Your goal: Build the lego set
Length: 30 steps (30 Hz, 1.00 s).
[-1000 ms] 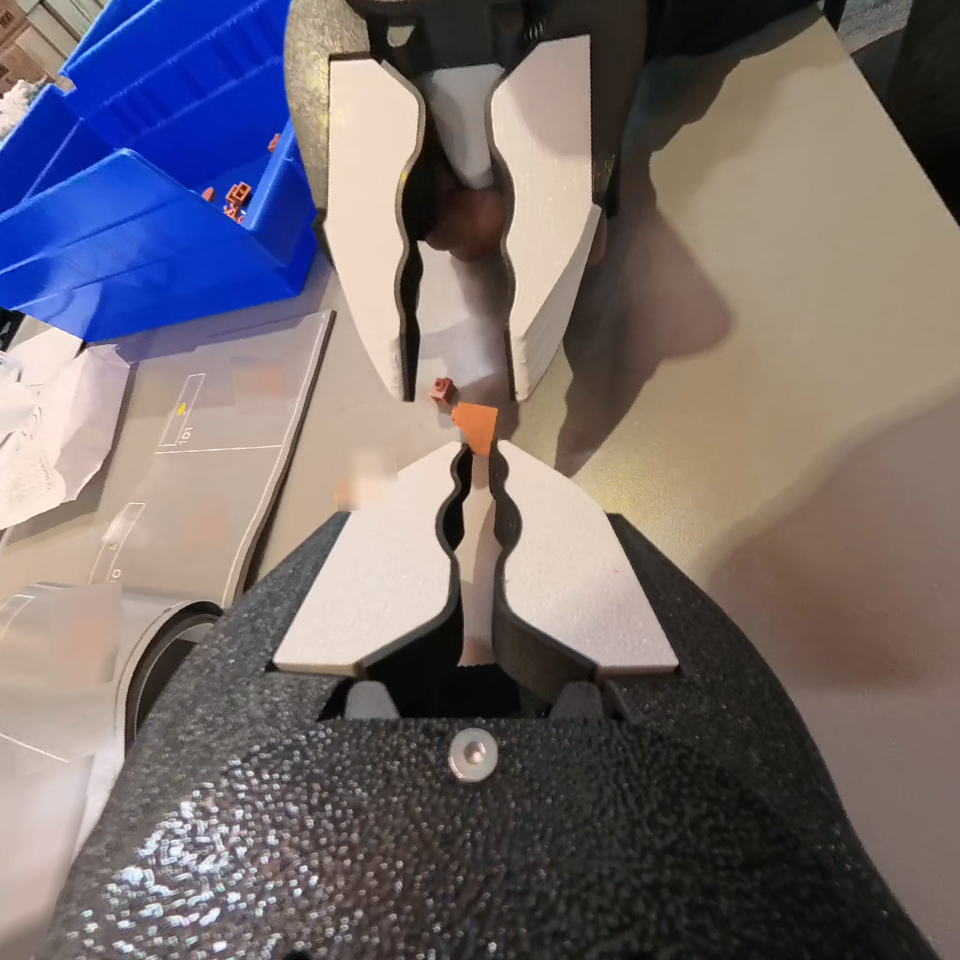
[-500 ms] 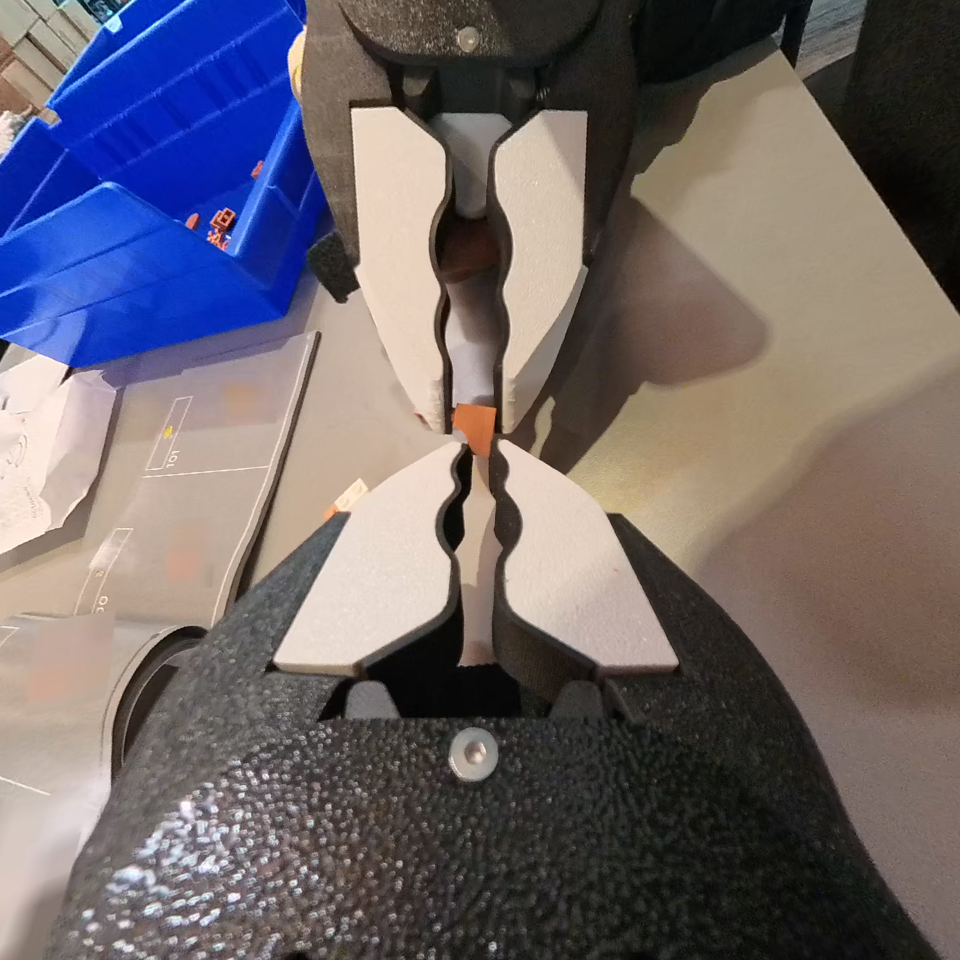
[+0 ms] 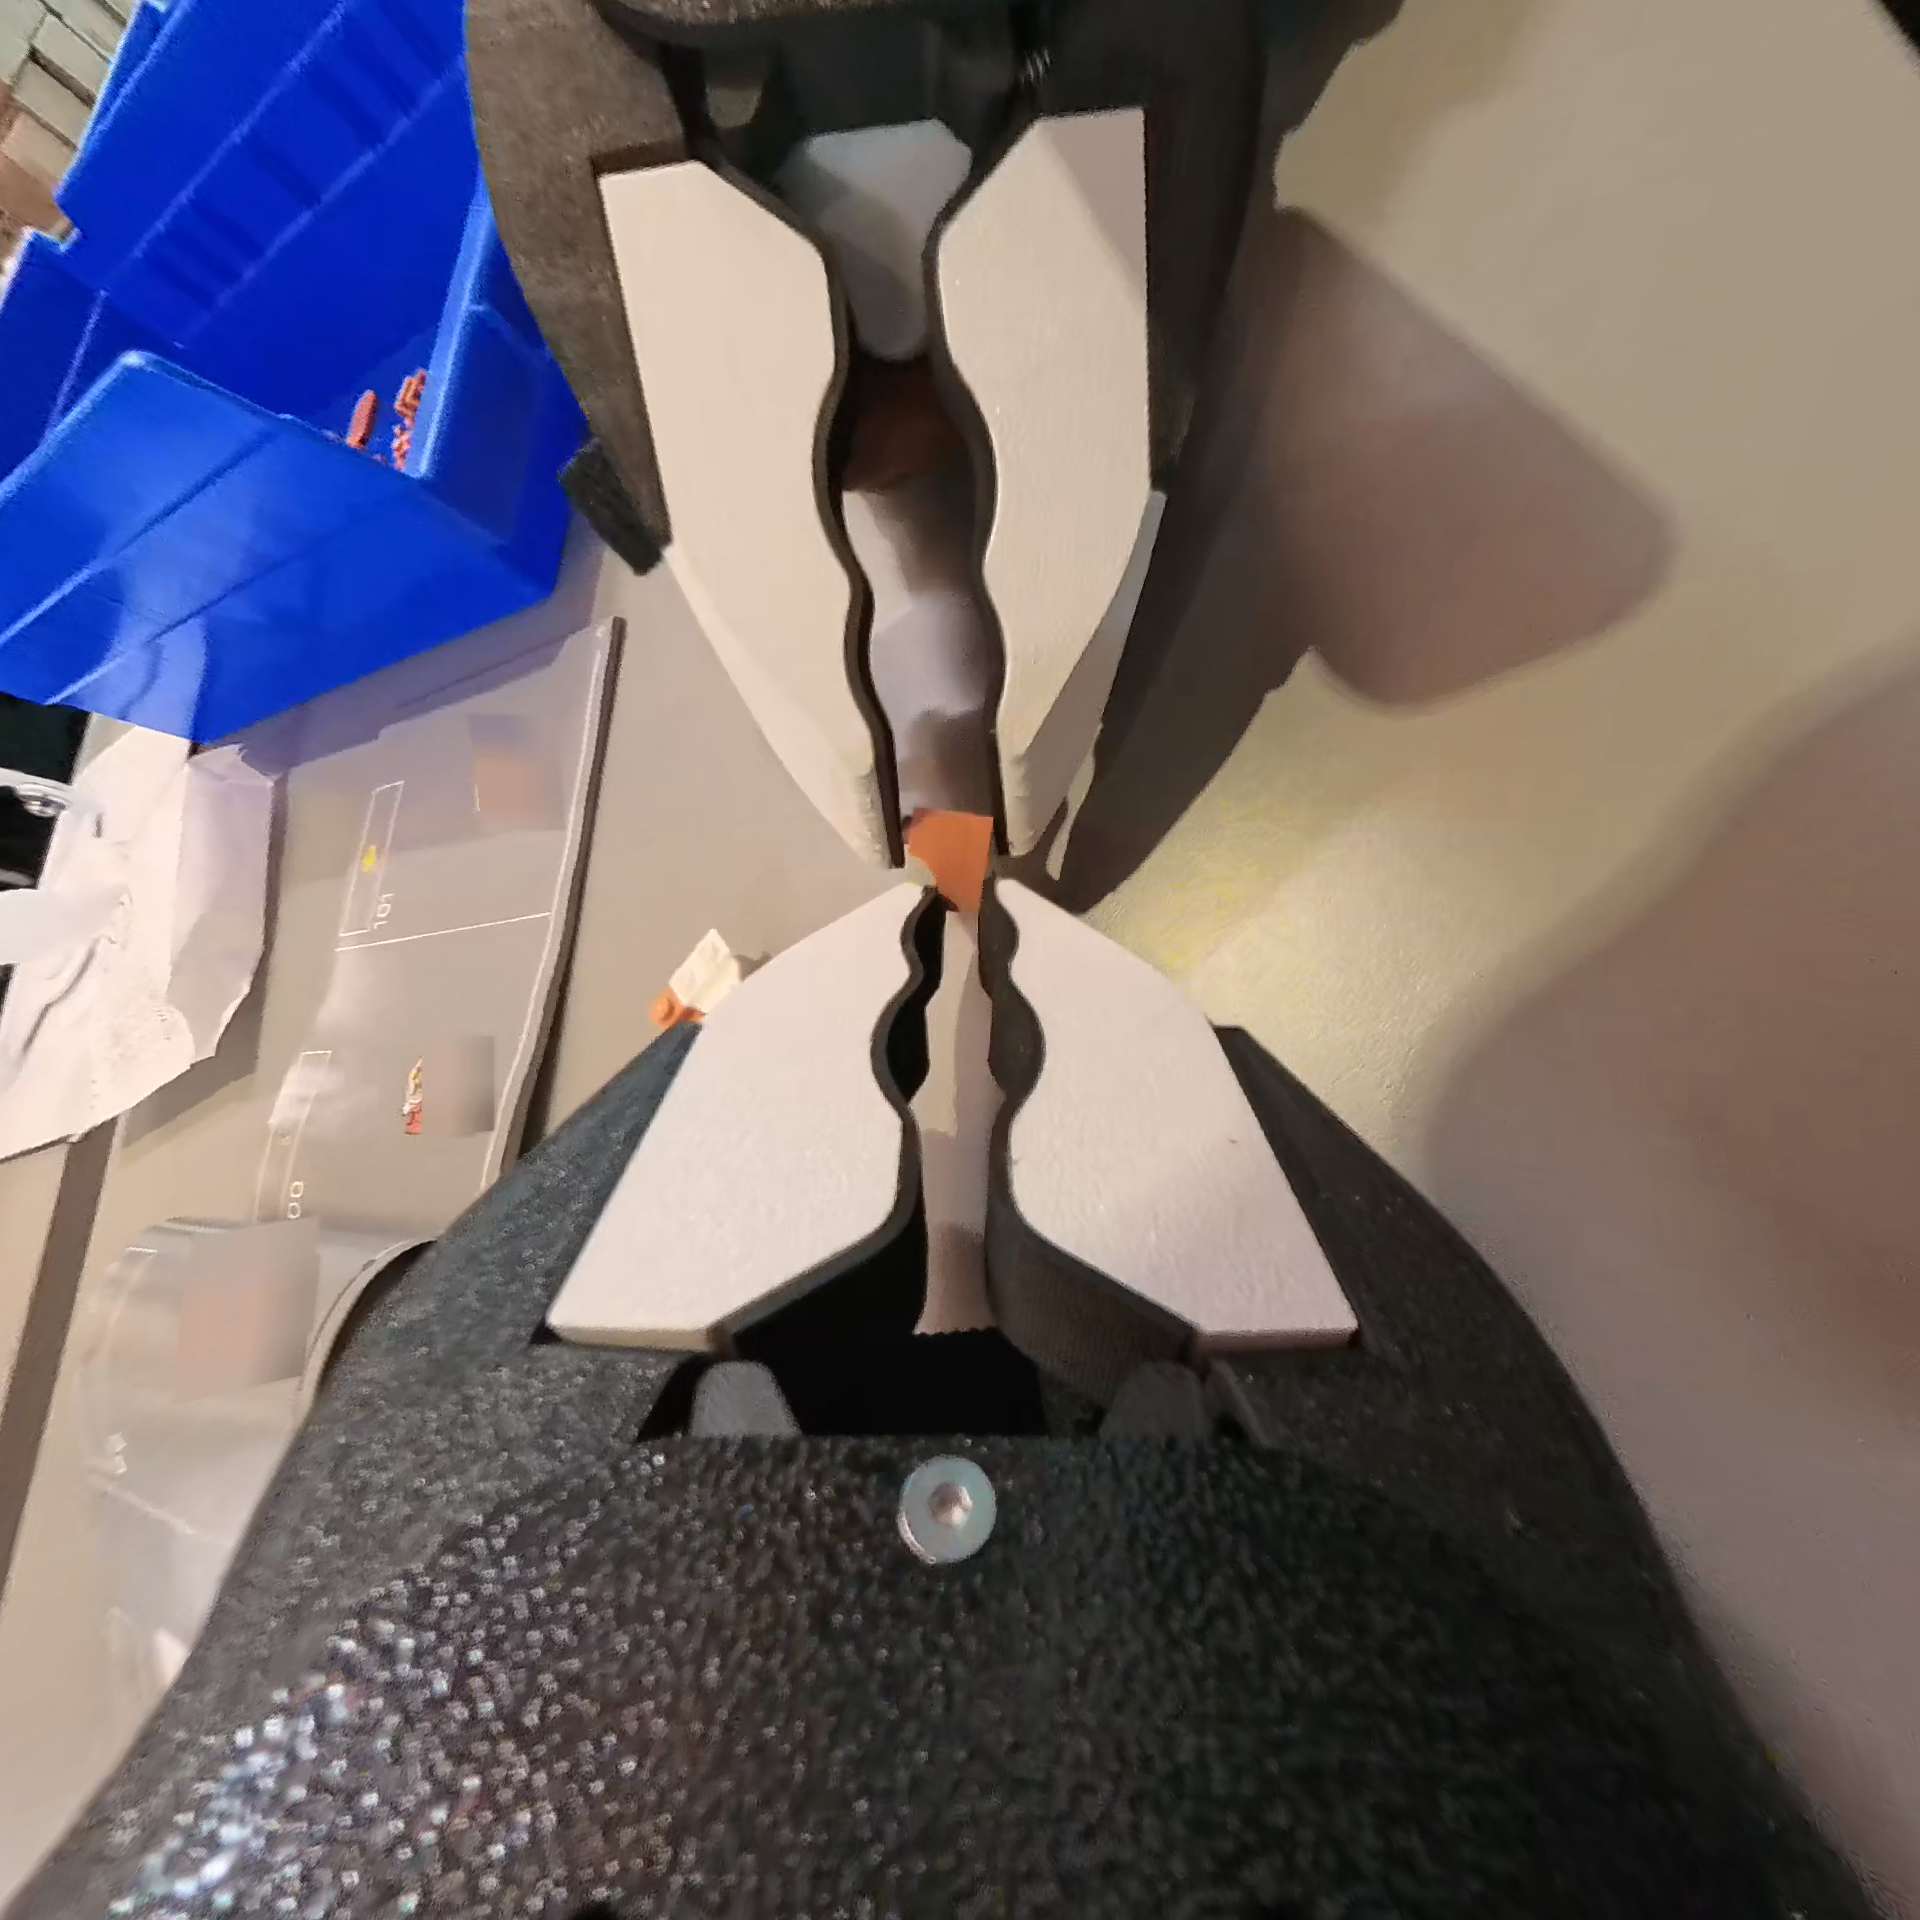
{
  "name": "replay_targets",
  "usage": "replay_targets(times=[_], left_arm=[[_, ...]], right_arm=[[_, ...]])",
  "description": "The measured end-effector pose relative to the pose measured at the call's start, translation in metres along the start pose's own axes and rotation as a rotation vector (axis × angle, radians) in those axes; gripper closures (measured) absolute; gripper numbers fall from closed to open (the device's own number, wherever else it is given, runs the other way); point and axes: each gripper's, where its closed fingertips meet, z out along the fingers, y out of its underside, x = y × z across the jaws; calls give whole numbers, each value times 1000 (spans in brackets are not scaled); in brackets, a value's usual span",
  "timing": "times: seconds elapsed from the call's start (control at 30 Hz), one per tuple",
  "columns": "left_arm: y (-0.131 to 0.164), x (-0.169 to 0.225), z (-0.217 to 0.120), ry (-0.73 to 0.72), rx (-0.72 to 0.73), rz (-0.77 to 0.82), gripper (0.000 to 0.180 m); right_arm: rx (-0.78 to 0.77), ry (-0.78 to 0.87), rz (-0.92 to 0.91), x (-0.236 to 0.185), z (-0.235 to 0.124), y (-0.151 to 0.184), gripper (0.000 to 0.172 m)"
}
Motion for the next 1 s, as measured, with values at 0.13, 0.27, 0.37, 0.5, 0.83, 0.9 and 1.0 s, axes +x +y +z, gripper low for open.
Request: replay_targets(times=[0.13, 0.27, 0.37, 0.5, 0.83, 0.9, 1.0], left_arm=[[10, -10, -1, -72, -68, 72, 174], [17, -15, -1, -122, -122, 155, 174], [18, -13, -1, -119, -143, 208, 174], [17, -8, -2, -78, -130, 193, 174], [18, -6, -12, -1, -63, 48, 161], [19, -7, -13, 2, -69, 40, 160], [18, -9, -12, 7, -68, -13, 160]], right_arm=[[-39, -32, 64, 1, -1, 7, 146], [-37, -59, 183, 6, -3, 9, 147], [-52, -60, 201, 7, -2, 11, 148], [-88, -64, 158, 2, 1, 14, 149], [-90, -64, 167, 3, 1, 14, 150], [-95, -59, 161, 3, 2, 14, 150], [-106, -46, 181, 6, 3, 16, 150]])
